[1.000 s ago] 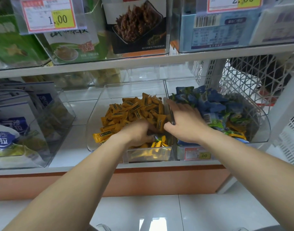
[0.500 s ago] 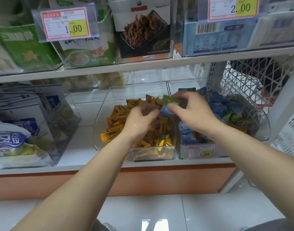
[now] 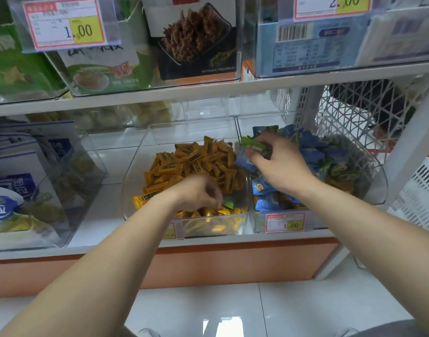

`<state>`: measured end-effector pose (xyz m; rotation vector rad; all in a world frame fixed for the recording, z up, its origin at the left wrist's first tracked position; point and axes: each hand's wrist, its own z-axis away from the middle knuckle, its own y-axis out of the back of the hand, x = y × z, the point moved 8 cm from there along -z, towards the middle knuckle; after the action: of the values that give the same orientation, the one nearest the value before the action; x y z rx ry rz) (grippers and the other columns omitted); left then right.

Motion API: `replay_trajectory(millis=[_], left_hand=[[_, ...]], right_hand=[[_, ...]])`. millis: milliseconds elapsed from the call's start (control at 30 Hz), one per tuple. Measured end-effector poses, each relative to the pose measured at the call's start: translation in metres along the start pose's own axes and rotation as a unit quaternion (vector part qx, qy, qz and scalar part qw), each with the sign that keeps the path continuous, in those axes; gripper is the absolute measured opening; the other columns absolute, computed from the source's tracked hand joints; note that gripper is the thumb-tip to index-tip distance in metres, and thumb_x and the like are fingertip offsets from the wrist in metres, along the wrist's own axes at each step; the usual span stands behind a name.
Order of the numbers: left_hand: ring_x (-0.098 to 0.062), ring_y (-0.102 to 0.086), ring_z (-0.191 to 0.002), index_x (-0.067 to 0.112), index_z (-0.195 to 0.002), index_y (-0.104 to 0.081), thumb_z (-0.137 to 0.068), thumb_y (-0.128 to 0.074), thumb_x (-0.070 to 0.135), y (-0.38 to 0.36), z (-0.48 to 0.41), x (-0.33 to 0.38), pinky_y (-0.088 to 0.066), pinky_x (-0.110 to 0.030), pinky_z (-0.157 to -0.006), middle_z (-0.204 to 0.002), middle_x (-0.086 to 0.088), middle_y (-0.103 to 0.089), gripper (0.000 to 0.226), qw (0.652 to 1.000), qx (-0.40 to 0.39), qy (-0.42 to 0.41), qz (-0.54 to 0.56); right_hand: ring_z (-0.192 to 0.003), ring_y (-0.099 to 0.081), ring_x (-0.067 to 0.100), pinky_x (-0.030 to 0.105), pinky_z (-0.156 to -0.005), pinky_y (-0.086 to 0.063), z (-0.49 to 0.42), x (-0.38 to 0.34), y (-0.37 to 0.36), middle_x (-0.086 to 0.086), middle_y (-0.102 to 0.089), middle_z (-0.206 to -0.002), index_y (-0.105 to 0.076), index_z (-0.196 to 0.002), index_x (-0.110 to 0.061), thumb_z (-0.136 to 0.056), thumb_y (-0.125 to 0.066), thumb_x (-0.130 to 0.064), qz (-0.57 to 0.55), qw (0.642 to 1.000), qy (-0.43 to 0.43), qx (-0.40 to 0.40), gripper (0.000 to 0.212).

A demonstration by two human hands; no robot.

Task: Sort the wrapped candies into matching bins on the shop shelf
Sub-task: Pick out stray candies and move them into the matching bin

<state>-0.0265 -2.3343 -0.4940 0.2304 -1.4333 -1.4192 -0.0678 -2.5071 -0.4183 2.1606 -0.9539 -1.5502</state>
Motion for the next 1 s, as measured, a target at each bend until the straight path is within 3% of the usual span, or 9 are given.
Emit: replay_trajectory(millis=[167, 300, 400, 533, 633, 767, 833, 900, 1000], left_hand=[[-0.022, -0.062, -0.08, 0.024, -0.079, -0.071, -0.087, -0.062, 0.02, 0.029, -0.002, -0.008, -0.051, -0.032, -0.062, -0.083, 0.002, -0.065, 0.012, 0.968, 0.104, 0.037, -0.224], [-0.012, -0.063, -0.092, 0.024, -0.091, -0.075, -0.086, -0.059, 0.002, 0.002, -0.014, 0.009, -0.051, -0.028, -0.08, -0.099, 0.003, -0.07, 0.028, 0.99, 0.043, -0.022, -0.135], [-0.017, -0.063, -0.1, 0.022, -0.107, -0.074, -0.093, -0.052, 0.008, -0.009, -0.019, 0.009, -0.052, -0.034, -0.088, -0.11, 0.0, -0.071, 0.029, 0.991, 0.034, -0.015, -0.131], [-0.016, -0.062, -0.088, 0.022, -0.106, -0.073, -0.089, -0.064, 0.047, -0.013, -0.026, 0.003, -0.052, -0.032, -0.075, -0.099, 0.002, -0.07, 0.031, 0.991, 0.041, 0.015, -0.124], [-0.017, -0.063, -0.086, 0.022, -0.103, -0.072, -0.081, -0.074, 0.047, -0.015, -0.026, 0.004, -0.055, -0.035, -0.075, -0.095, 0.004, -0.07, 0.033, 0.992, 0.043, 0.03, -0.113], [-0.019, -0.064, -0.074, 0.022, -0.086, -0.072, -0.072, -0.075, 0.045, -0.003, -0.017, 0.011, -0.054, -0.033, -0.06, -0.079, 0.004, -0.068, 0.027, 0.989, 0.087, 0.04, -0.11], [-0.013, -0.063, -0.072, 0.026, -0.084, -0.071, -0.074, -0.075, 0.046, 0.013, -0.006, 0.017, -0.051, -0.03, -0.056, -0.078, 0.007, -0.067, 0.022, 0.988, 0.136, 0.037, -0.07], [-0.003, -0.06, -0.067, 0.035, -0.077, -0.069, -0.078, -0.073, 0.036, 0.035, 0.012, 0.024, -0.041, -0.014, -0.048, -0.075, 0.014, -0.066, 0.005, 0.978, 0.205, 0.015, 0.031], [-0.002, -0.064, -0.063, 0.036, -0.078, -0.071, -0.086, -0.067, 0.02, 0.053, 0.039, 0.032, -0.046, -0.012, -0.05, -0.074, 0.011, -0.071, 0.018, 0.926, 0.282, -0.023, 0.25]], right_hand=[[-0.084, -0.061, 0.007, 0.022, -0.068, -0.044, -0.002, 0.0, 0.0, -0.007, -0.067, -0.09, -0.067, -0.101, -0.02, -0.095, -0.063, -0.035, -0.003, 1.0, 0.0, 0.0, 0.017], [-0.081, -0.059, 0.003, 0.019, -0.066, -0.043, -0.001, 0.0, 0.0, -0.008, -0.067, -0.088, -0.066, -0.1, -0.02, -0.095, -0.063, -0.035, 0.002, 1.0, 0.001, 0.001, 0.016], [-0.079, -0.059, 0.001, 0.02, -0.065, -0.043, 0.0, 0.0, 0.001, -0.01, -0.066, -0.085, -0.066, -0.097, -0.021, -0.095, -0.062, -0.035, 0.0, 1.0, 0.003, 0.003, 0.015], [-0.077, -0.058, 0.002, 0.018, -0.06, -0.04, 0.002, 0.0, 0.001, -0.01, -0.065, -0.083, -0.066, -0.095, -0.023, -0.094, -0.062, -0.036, 0.001, 1.0, 0.004, 0.0, 0.013], [-0.077, -0.059, 0.002, 0.02, -0.062, -0.041, 0.004, 0.0, 0.002, -0.008, -0.066, -0.083, -0.066, -0.095, -0.023, -0.094, -0.063, -0.035, -0.013, 1.0, -0.002, -0.002, 0.013], [-0.08, -0.059, 0.002, 0.023, -0.065, -0.043, 0.007, -0.003, 0.008, -0.01, -0.066, -0.085, -0.067, -0.095, -0.02, -0.092, -0.066, -0.034, -0.028, 0.999, -0.009, 0.013, 0.014], [-0.081, -0.06, 0.003, 0.023, -0.065, -0.043, 0.01, -0.004, 0.013, -0.011, -0.065, -0.086, -0.065, -0.096, -0.022, -0.092, -0.066, -0.03, -0.049, 0.998, -0.018, 0.03, 0.009], [-0.077, -0.066, 0.013, 0.029, -0.065, -0.051, 0.011, -0.002, 0.017, -0.004, -0.068, -0.087, -0.062, -0.097, -0.02, -0.092, -0.064, -0.026, -0.091, 0.994, -0.043, 0.044, 0.008], [-0.065, -0.072, 0.015, 0.032, -0.05, -0.058, 0.014, 0.001, 0.018, 0.007, -0.068, -0.091, -0.058, -0.099, -0.018, -0.095, -0.063, -0.021, -0.184, 0.977, -0.104, 0.043, 0.007]])
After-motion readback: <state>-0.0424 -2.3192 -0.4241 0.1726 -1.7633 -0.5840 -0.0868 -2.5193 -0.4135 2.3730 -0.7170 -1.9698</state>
